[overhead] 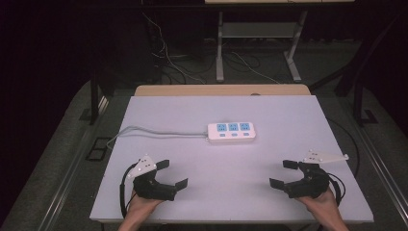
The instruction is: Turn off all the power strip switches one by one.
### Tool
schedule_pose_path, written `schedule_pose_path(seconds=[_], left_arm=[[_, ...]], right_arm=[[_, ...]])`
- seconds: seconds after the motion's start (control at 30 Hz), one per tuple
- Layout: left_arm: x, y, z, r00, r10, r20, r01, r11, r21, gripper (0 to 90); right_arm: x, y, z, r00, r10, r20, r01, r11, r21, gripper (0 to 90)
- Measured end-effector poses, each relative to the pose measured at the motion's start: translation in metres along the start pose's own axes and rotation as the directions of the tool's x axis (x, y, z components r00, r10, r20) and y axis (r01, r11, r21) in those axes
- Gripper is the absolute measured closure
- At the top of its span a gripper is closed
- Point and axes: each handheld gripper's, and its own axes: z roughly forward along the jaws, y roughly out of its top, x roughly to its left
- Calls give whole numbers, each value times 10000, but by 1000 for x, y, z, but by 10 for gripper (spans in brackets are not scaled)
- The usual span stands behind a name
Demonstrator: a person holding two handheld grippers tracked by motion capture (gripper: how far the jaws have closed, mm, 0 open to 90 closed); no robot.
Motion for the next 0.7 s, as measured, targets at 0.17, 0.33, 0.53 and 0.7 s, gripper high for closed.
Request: schedule_pose_path(seconds=[0.17, 0.33, 0.53, 0.7], left_arm=[[0, 0, 1, 10000, 40, 16, -40, 10000, 33, 0], [0, 0, 2, 10000, 59, 20, -59, 10000, 78, 0], [1, -1, 2, 10000, 78, 34, -79, 9999, 110, 0], [1, -1, 4, 9999, 95, 84, -96, 9998, 149, 0]], right_arm=[[0, 0, 0, 10000, 37, -7, -37, 10000, 91, 24], [-1, 1, -1, 10000, 2, -8, -2, 9999, 154, 24], [-1, 2, -2, 10000, 78, 12, -78, 9997, 252, 24], [-1, 3, -2, 10000, 52, 31, -53, 9989, 475, 25]])
